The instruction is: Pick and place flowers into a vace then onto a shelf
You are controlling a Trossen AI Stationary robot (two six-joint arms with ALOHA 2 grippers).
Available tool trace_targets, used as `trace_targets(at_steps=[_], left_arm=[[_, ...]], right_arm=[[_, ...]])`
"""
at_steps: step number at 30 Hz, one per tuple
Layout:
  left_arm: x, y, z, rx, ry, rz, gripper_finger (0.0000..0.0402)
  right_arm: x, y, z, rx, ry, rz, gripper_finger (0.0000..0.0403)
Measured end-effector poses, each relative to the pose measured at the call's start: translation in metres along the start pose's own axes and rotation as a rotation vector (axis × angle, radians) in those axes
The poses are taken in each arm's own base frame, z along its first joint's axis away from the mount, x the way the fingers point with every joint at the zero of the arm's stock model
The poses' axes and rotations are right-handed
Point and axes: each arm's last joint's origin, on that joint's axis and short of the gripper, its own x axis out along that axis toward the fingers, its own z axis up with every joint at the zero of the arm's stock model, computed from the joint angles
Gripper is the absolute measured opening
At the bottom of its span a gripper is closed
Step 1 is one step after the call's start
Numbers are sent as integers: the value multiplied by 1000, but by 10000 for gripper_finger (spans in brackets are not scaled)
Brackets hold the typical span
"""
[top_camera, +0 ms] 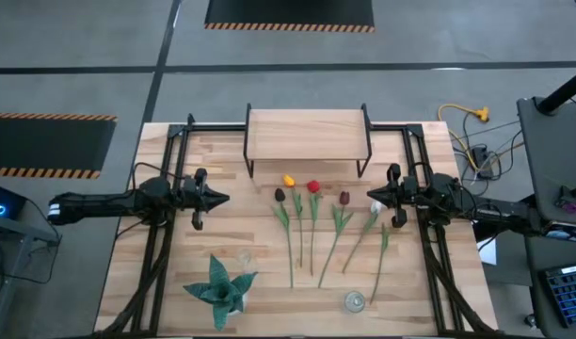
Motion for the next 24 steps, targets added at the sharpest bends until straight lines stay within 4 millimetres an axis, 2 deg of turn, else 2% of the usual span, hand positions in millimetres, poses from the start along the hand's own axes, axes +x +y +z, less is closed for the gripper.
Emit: trace_targets(at_steps=[4, 9, 13, 22, 24], left_arm=[[0, 0, 0, 2, -1, 4, 0], [0, 3, 0, 17, -13, 93, 0], [0, 3, 0, 19, -11, 93, 0], [0, 3, 0, 19, -11, 92, 0], [0, 3, 0, 19, -11, 92, 0]], right_arm=[[0, 0, 0, 0, 0, 0, 9], [0, 0, 0, 0, -1, 0, 9], [0, 1, 6, -17, -59, 7, 9], [-2, 3, 21, 190, -218, 48, 9], [-3, 3, 24, 298, -244, 51, 9]])
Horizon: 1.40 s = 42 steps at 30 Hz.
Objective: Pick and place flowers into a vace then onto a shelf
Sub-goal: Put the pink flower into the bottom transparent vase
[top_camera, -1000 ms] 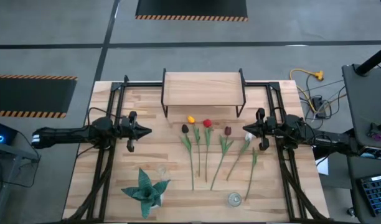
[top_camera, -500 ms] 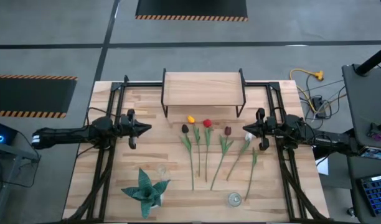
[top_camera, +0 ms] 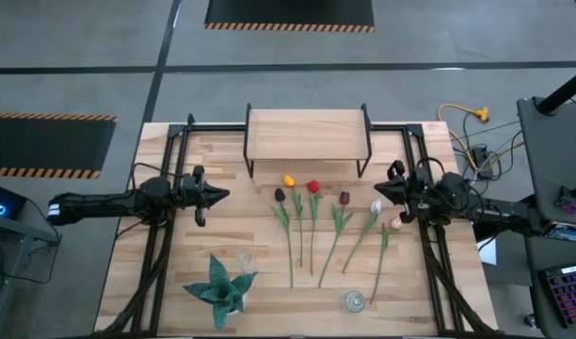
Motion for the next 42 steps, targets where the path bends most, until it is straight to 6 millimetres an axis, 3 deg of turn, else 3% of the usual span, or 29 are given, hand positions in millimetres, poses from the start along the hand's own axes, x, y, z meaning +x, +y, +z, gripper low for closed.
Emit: trace_targets(at_steps=[5, 12, 17, 20, 24, 34, 42], left_arm=[[0, 0, 0, 0, 0, 0, 0], [0, 0, 0, -11, -1, 1, 0], [0, 0, 0, -11, -1, 2, 0], [0, 0, 0, -11, 0, 2, 0], [0, 0, 0, -11, -1, 2, 0], [0, 0, 0, -42, 0, -1, 0], [0, 0, 0, -42, 0, -1, 0]], right_arm=[[-1, -7, 2, 412, -149, -219, 9], [2, -10, -1, 584, -165, -257, 23], [8, 0, 13, 599, -95, -162, 67], [13, 6, 23, 608, 1, -190, 101], [19, 11, 31, 654, 182, -334, 141], [57, 34, 77, 626, 304, -627, 193], [73, 41, 73, 703, 654, -1043, 203]])
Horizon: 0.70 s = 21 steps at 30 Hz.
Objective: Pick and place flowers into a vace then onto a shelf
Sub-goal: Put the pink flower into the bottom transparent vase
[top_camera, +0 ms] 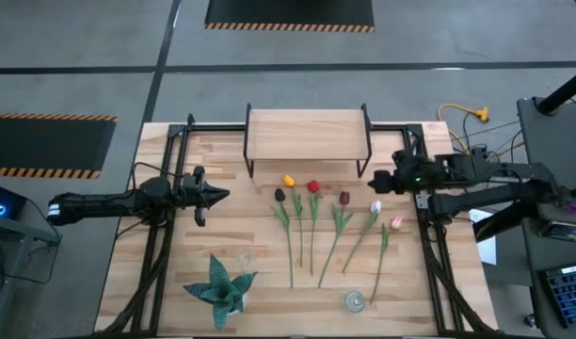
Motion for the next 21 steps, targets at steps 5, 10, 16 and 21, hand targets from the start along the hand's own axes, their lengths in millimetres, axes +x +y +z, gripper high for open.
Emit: trace_targets(at_steps=[5, 10, 16, 21], left_arm=[[0, 0, 0, 0, 0, 1, 0], [0, 0, 0, 0, 0, 0, 0], [0, 0, 0, 0, 0, 1, 0], [0, 0, 0, 0, 0, 0, 0]], right_arm=[[14, 11, -11, 43, 117, -128, 203], [31, 21, -30, 79, 268, -211, 203], [47, 22, -62, 120, 438, -376, 203], [52, 17, -88, 137, 452, -494, 203]])
